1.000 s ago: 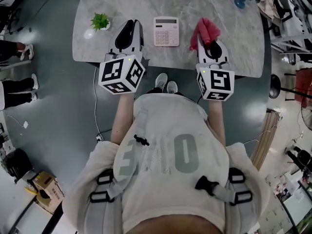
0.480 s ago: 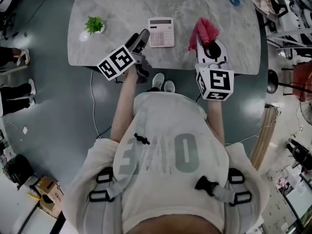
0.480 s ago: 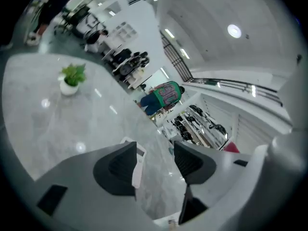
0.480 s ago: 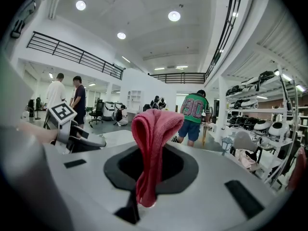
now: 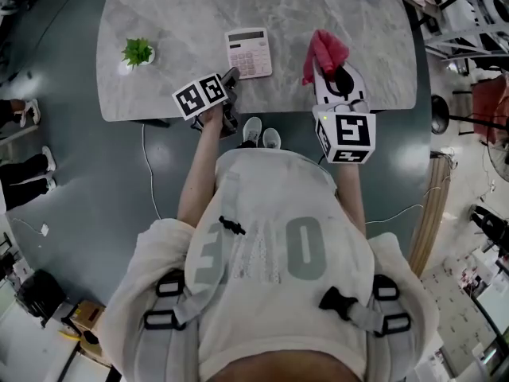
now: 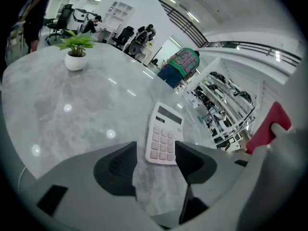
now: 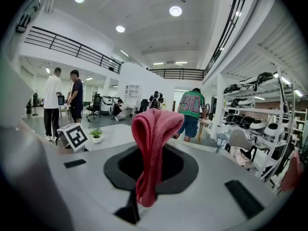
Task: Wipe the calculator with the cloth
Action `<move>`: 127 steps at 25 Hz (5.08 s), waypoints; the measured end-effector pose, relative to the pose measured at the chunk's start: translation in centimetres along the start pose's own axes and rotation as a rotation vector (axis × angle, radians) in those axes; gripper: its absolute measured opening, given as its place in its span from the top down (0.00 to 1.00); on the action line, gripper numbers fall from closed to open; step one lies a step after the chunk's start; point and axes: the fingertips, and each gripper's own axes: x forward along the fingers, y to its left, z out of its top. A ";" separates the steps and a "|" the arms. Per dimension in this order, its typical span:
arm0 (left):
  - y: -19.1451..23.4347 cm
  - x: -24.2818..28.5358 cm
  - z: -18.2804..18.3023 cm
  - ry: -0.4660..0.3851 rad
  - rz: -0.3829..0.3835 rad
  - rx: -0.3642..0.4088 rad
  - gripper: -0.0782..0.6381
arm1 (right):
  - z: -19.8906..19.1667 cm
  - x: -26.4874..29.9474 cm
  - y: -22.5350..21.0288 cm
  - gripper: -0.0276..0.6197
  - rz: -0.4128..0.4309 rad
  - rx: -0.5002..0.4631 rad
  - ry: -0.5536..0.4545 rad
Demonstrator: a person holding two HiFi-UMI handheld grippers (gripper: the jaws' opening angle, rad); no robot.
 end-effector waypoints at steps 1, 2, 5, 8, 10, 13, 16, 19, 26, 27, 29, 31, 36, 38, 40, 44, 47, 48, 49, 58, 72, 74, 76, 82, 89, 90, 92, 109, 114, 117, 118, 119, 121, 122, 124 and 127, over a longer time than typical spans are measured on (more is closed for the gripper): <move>0.1 0.4 -0.2 0.019 0.008 0.023 0.55 | -0.1 0.1 0.0 0.87 0.001 0.001 0.004; 0.1 0.8 -0.3 0.036 0.013 0.044 0.55 | -0.2 0.2 0.0 0.87 0.002 0.001 0.008; -0.3 1.7 -0.6 0.074 0.015 0.102 0.55 | -0.4 0.6 0.1 0.87 0.009 -0.005 0.023; -0.7 2.5 -1.0 0.112 0.015 0.148 0.55 | -0.8 0.8 0.2 0.87 0.018 -0.008 0.039; -0.8 3.1 -1.4 0.135 0.016 0.161 0.55 | -1.0 1.0 0.2 0.87 0.024 -0.008 0.049; -0.7 3.5 -2.0 0.159 0.024 0.182 0.57 | -1.4 1.1 0.3 0.87 0.033 -0.009 0.061; -0.8 3.6 -2.0 0.162 0.023 0.192 0.58 | -1.6 1.1 0.4 0.87 0.040 -0.015 0.070; -0.6 3.6 -2.0 0.166 0.021 0.185 0.60 | -2.1 1.3 0.6 0.87 0.044 -0.036 0.089; -0.1 3.5 -2.0 0.169 0.041 0.208 0.66 | -2.2 2.6 0.5 0.87 0.055 -0.121 0.113; -0.1 3.5 -2.0 0.169 0.038 0.203 0.66 | -2.2 3.2 0.4 0.87 0.053 -0.163 0.125; 0.1 3.5 -1.8 0.169 0.033 0.195 0.68 | -2.2 4.8 0.1 0.87 0.049 -0.290 0.157; 0.3 3.5 -1.8 0.172 0.035 0.186 0.70 | -2.2 6.9 0.0 0.87 0.058 -0.455 0.191; 0.3 3.7 -1.7 0.185 0.029 0.171 0.71 | -2.9 12.6 1.3 0.87 0.163 -0.785 0.253; 0.4 3.6 -1.7 0.179 0.024 0.165 0.71 | -4.0 14.6 2.3 0.87 0.218 -0.867 0.286; 0.5 3.6 -1.7 0.177 0.021 0.159 0.71 | -5.5 16.3 3.3 0.87 0.262 -0.937 0.330; 0.7 3.7 -1.7 0.178 0.012 0.148 0.72 | -8.9 18.2 4.5 0.87 0.310 -1.055 0.421; 0.7 3.7 -1.7 0.176 -0.002 0.132 0.73 | -10.8 18.9 5.1 0.87 0.327 -1.118 0.466; 0.7 3.7 -1.6 0.176 -0.006 0.127 0.73 | -11.4 19.1 5.3 0.87 0.329 -1.137 0.478; 0.7 3.7 -1.6 0.176 -0.007 0.124 0.73 | -11.9 19.4 5.4 0.87 0.329 -1.153 0.488; 0.6 3.7 -1.6 0.183 -0.012 0.125 0.73 | -14.3 20.8 5.9 0.87 0.312 -1.214 0.556; 0.9 3.9 -1.5 0.187 -0.022 0.123 0.74 | -16.1 20.4 7.0 0.87 0.346 -1.241 0.578; 0.9 3.9 -1.5 0.186 -0.023 0.122 0.74 | -16.4 20.2 7.2 0.87 0.361 -1.243 0.585; 0.9 3.9 -1.5 0.186 -0.024 0.121 0.74 | -16.7 20.0 7.4 0.87 0.378 -1.247 0.594; 1.0 4.0 -1.5 0.182 -0.026 0.119 0.74 | -18.0 19.0 8.1 0.87 0.427 -1.248 0.621; 0.9 3.9 -1.5 0.179 -0.026 0.118 0.74 | -19.0 16.7 9.1 0.87 0.465 -1.239 0.629; 0.9 3.9 -1.5 0.179 -0.027 0.119 0.74 | -19.1 16.4 9.3 0.87 0.468 -1.232 0.632; 0.9 3.9 -1.5 0.179 -0.029 0.116 0.74 | -19.4 15.7 9.6 0.87 0.478 -1.220 0.638; 1.0 3.9 -1.5 0.173 -0.040 0.103 0.74 | -21.5 10.6 12.1 0.87 0.539 -1.187 0.671; 0.8 3.8 -1.5 0.169 -0.041 0.099 0.74 | -21.7 9.9 12.3 0.87 0.542 -1.179 0.673; 0.9 3.7 -1.4 0.169 -0.044 0.087 0.74 | -21.7 9.8 12.4 0.87 0.544 -1.178 0.674; 0.9 3.7 -1.4 0.168 -0.046 0.082 0.74 | -21.6 9.8 12.4 0.87 0.547 -1.177 0.675; 0.8 3.7 -1.4 0.168 -0.047 0.079 0.74 | -21.6 9.7 12.5 0.87 0.550 -1.174 0.676; 0.8 3.7 -1.5 0.167 -0.049 0.073 0.74 | -21.8 9.4 12.5 0.87 0.558 -1.173 0.677; 0.8 3.8 -1.5 0.165 -0.054 0.069 0.74 | -21.9 9.4 12.6 0.87 0.562 -1.173 0.677; 0.9 3.9 -1.5 0.159 -0.073 0.044 0.74 | -21.8 9.5 12.4 0.87 0.566 -1.165 0.674; 0.8 3.3 -1.1 0.138 -0.115 -0.019 0.73 | -19.8 10.6 11.7 0.87 0.534 -1.146 0.649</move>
